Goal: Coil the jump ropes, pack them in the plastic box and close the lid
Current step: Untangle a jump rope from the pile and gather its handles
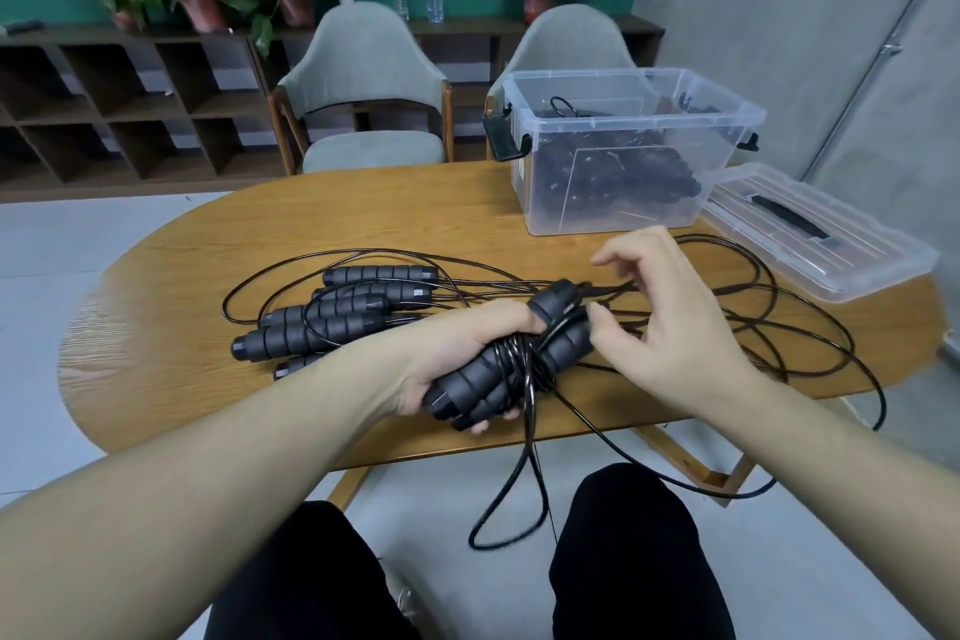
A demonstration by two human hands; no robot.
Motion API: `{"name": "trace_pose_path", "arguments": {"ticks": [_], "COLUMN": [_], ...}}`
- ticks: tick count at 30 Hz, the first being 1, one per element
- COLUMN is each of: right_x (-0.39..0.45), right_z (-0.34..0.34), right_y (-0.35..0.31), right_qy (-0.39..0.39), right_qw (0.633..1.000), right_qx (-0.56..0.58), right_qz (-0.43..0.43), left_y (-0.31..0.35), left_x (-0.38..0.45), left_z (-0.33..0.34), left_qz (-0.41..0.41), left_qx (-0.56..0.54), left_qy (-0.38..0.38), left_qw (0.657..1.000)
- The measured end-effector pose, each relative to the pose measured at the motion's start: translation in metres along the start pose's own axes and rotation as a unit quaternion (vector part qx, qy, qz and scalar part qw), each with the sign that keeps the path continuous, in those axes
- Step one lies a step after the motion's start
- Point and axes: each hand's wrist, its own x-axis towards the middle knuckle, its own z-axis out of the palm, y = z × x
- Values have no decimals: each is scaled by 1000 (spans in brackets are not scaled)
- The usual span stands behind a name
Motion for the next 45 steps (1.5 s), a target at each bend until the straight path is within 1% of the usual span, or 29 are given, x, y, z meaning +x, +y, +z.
{"name": "trace_pose_path", "arguments": {"ticks": [2,3,4,5,7,8,12,14,16,20,22,23,24,25,27,28,29,30,31,32,33,34,37,38,40,41,42,43,45], "right_x": [-6,-8,-9,-11,-10,-10,-15,-12,-7,-2,-3,-4,-5,-5,-1,1,4,7,10,12,13,14,16,16,16,16,16,16,21], "right_z": [0,1,1,2,7,9,18,17,13,7,8,9,10,11,14,16,17,20,22,25,26,27,25,25,25,26,27,28,28], "right_y": [-8,-12,-18,-24,-33,-35,-27,-22,-14,-2,-1,-1,-3,-6,-12,-14,-18,-22,-25,-27,-30,-31,-35,-36,-35,-35,-33,-32,-32], "right_qy": [-12,-35,-74,-132,-241,-271,-336,-351,-323,-232,-186,-153,-119,-87,-19,19,60,102,142,176,196,202,178,164,111,79,53,33,-15], "right_qw": [993,987,981,972,940,927,890,873,876,902,911,905,886,855,760,714,678,654,637,631,639,657,732,764,840,865,877,879,864], "right_qx": [89,120,132,128,122,118,132,148,149,129,163,208,270,339,479,528,557,570,573,567,556,541,493,464,369,326,295,279,273], "right_qz": [70,98,124,149,208,231,278,305,326,341,331,338,358,383,438,459,475,488,496,499,495,484,435,417,382,374,376,386,423], "left_y": [4,7,8,9,10,11,13,12,11,9,8,8,8,7,4,2,0,-1,-1,-1,-1,-1,0,0,0,0,0,0,1], "left_x": [1,2,4,6,10,11,11,9,7,7,7,8,9,10,12,13,15,15,16,16,17,17,21,22,23,23,23,23,23], "left_z": [-1,-2,-3,-4,-6,-7,-10,-10,-9,-11,-12,-13,-13,-14,-15,-15,-13,-12,-10,-8,-5,-3,3,5,8,9,10,11,12], "left_qz": [35,56,74,90,108,112,114,108,101,107,111,115,120,125,132,134,136,138,140,141,140,139,148,156,166,170,174,178,185], "left_qx": [-1,0,-2,-9,-25,-29,-41,-41,-43,-16,-2,8,16,22,29,30,27,22,15,6,-6,-19,-73,-95,-129,-141,-152,-162,-175], "left_qy": [37,56,73,90,122,132,132,120,104,83,85,90,95,99,106,107,107,107,109,112,114,115,116,116,109,103,97,94,92], "left_qw": [999,997,995,992,986,984,984,986,988,991,990,989,988,987,985,985,985,984,984,984,984,983,979,976,971,970,968,966,963]}}
